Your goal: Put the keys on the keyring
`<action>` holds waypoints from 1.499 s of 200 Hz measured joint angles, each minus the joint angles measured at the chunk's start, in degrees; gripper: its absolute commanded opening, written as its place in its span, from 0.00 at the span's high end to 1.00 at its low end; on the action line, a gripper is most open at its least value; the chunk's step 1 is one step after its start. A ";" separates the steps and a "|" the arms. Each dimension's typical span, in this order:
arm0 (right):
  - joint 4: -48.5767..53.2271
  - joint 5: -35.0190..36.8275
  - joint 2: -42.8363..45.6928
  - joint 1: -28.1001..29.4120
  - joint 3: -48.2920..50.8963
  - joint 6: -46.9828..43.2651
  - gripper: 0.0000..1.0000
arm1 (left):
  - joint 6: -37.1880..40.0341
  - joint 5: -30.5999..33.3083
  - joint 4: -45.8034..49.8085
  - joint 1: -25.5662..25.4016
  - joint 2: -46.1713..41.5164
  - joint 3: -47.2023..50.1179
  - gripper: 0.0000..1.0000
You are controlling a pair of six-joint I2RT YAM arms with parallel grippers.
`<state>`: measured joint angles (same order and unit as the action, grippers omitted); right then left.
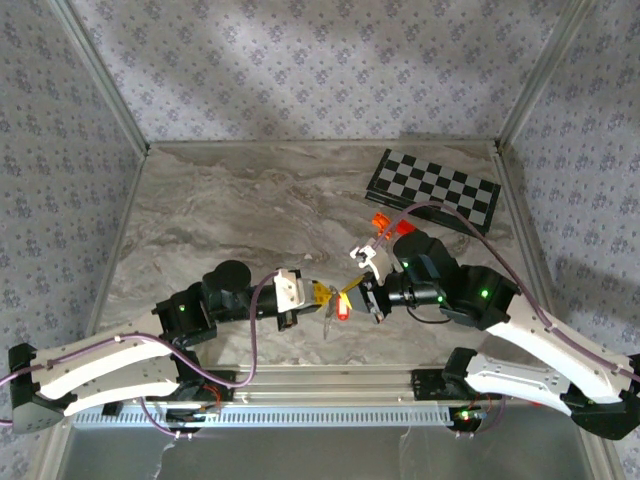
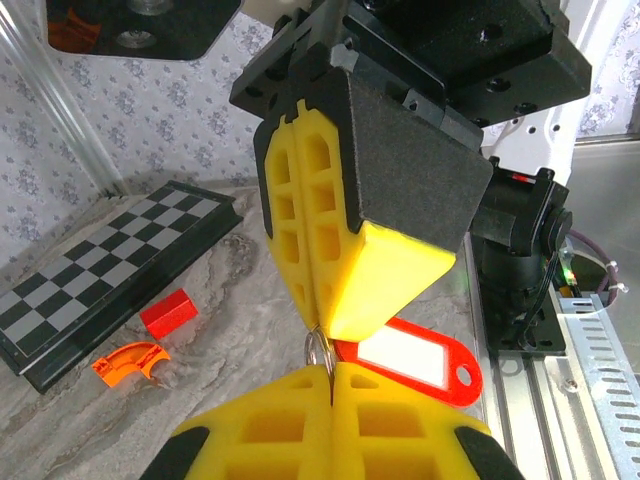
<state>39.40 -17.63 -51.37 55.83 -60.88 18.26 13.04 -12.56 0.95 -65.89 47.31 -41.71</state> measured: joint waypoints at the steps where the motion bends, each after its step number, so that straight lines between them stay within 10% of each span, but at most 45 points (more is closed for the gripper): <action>1: 0.00 0.00 0.00 0.00 0.00 0.02 0.99 | 0.00 0.00 0.00 0.00 0.00 0.00 1.00; 235: -1.49 -0.15 -0.68 -1.70 1.29 1.86 0.85 | -0.02 -1.18 -1.70 -0.02 -1.14 0.52 1.00; 300: -2.34 1.01 4.24 3.28 2.62 -2.51 0.61 | -0.02 -3.17 -1.68 -0.02 -1.14 0.52 1.00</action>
<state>37.06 -16.62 -47.13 59.11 -58.26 15.75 13.02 -15.73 -0.73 -65.91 46.17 -41.19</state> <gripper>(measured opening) 0.357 0.043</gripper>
